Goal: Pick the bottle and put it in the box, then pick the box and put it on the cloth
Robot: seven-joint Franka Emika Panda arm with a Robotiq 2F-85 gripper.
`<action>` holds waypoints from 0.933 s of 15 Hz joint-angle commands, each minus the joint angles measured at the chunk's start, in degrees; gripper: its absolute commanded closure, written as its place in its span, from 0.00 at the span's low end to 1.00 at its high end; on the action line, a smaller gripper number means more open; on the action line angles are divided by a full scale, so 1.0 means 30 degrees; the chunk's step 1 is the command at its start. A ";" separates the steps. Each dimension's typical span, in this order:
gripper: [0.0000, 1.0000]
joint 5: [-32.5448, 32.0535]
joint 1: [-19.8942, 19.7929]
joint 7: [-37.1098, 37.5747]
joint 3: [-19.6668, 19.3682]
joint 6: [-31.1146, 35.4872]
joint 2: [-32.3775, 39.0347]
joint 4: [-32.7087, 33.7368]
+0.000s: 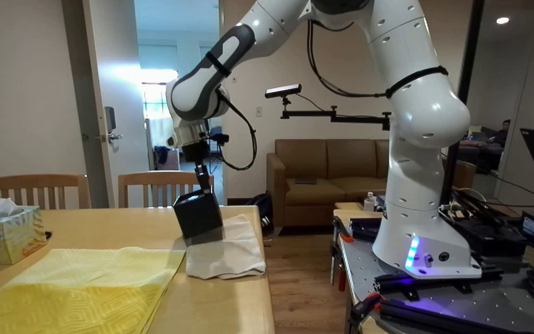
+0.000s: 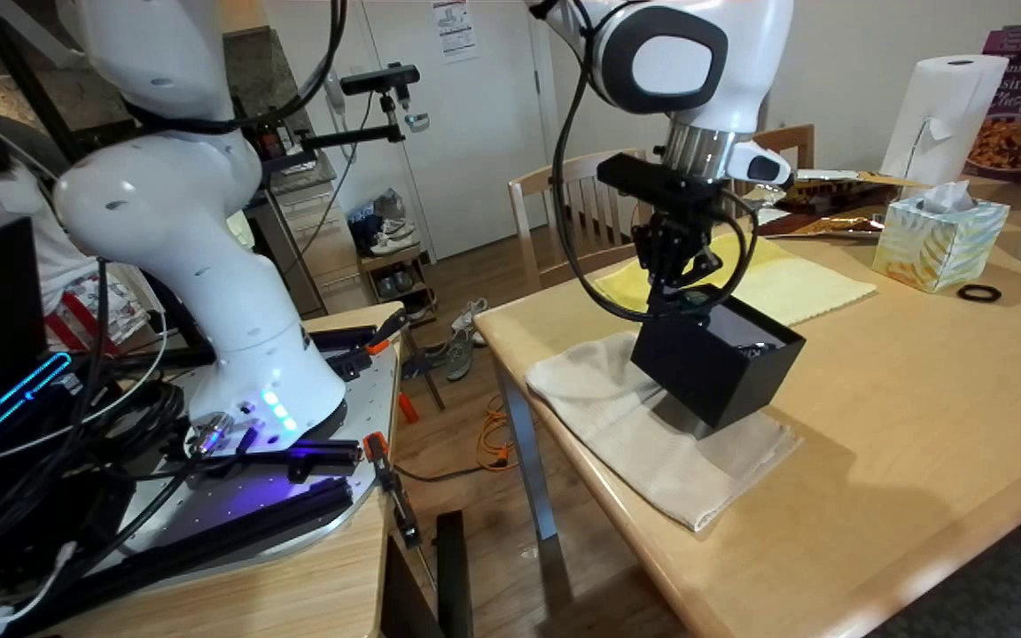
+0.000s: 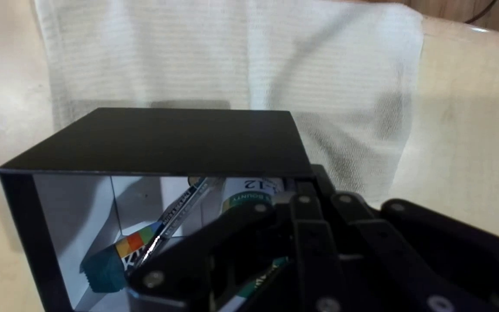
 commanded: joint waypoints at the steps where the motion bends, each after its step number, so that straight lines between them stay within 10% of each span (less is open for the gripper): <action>1: 0.99 0.1092 -0.0208 0.0749 0.0282 0.1019 -0.1664 -0.2684; 8: 0.99 0.1821 0.0275 0.2742 0.0177 0.0399 -0.2246 -0.4359; 14: 0.99 0.0782 0.0213 -0.0892 0.0705 0.3126 0.0305 -0.2672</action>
